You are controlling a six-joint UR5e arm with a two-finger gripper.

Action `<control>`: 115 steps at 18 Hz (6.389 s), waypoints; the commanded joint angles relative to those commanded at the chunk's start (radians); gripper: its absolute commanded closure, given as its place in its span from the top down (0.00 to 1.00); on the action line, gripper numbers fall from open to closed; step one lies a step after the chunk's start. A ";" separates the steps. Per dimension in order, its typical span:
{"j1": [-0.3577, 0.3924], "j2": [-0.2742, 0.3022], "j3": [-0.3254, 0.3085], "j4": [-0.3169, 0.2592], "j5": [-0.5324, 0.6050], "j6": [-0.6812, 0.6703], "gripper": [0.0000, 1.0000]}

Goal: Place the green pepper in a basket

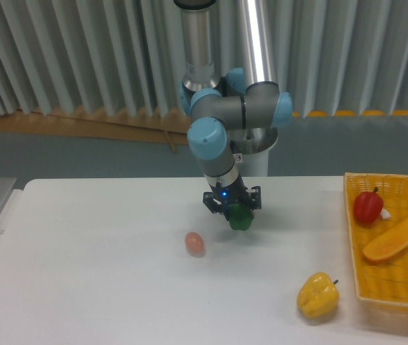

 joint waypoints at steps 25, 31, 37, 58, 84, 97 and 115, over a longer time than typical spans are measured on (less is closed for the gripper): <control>0.207 0.031 0.173 -0.201 -0.057 0.738 0.54; 0.247 0.032 0.173 -0.190 -0.057 0.822 0.57; 0.336 0.025 0.198 -0.187 -0.058 1.063 0.55; 0.502 -0.190 0.353 -0.028 -0.103 1.438 0.55; 0.506 -0.230 0.353 0.077 -0.150 1.478 1.00; 0.309 -0.124 0.321 -0.068 -0.152 1.374 1.00; 0.175 0.068 0.255 -0.322 -0.186 1.289 1.00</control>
